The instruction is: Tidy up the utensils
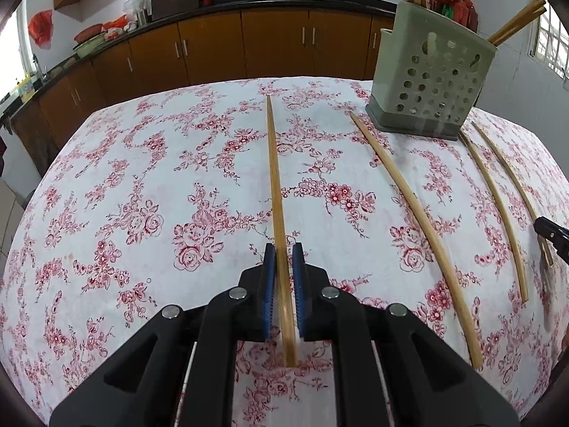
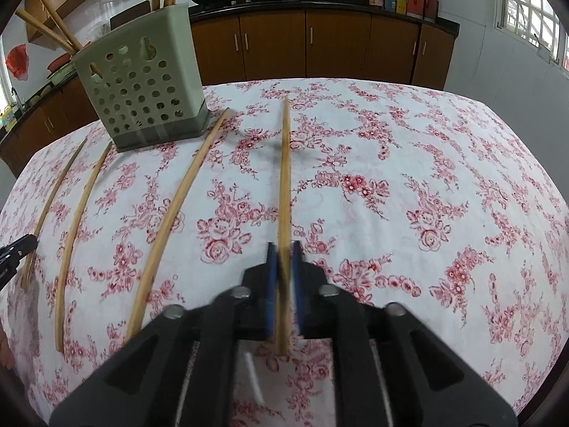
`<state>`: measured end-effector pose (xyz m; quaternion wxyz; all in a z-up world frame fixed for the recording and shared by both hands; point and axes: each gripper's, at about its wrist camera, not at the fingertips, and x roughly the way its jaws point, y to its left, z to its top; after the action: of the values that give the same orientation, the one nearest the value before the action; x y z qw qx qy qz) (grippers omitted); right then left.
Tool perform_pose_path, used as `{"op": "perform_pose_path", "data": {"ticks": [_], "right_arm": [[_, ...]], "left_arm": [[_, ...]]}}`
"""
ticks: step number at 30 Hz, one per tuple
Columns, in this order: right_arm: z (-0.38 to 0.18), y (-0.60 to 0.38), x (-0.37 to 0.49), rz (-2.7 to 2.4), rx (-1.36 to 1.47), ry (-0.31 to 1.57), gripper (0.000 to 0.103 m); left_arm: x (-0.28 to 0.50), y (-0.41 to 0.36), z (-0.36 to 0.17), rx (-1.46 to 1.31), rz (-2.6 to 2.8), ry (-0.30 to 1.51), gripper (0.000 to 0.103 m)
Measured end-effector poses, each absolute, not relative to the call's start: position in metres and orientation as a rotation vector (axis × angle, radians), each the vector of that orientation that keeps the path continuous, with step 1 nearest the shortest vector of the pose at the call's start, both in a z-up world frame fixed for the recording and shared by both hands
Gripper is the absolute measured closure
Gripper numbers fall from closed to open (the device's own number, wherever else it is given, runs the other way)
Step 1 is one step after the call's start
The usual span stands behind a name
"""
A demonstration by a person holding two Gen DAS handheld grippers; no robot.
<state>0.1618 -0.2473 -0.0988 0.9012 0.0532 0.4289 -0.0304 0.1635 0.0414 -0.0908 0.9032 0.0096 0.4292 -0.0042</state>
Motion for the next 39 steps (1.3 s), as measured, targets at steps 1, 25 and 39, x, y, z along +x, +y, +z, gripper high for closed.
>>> {"op": "perform_pose_path", "data": {"ticks": [1,25,39], "right_arm": [[-0.097,-0.251,0.161,-0.060,0.126,0.883,0.095],[0.023,-0.269,0.139,-0.051,0.153,0.535,0.095],[0.052,-0.264,0.143,-0.050,0.144,0.458,0.095]], "left_arm": [[0.163,0.042,-0.090,0.017,-0.012,0.895,0.095],[0.142,0.059,0.025,-0.073,-0.072,0.607,0.095],[0.143,0.054,0.057,-0.061,-0.085,0.513,0.095]]}}
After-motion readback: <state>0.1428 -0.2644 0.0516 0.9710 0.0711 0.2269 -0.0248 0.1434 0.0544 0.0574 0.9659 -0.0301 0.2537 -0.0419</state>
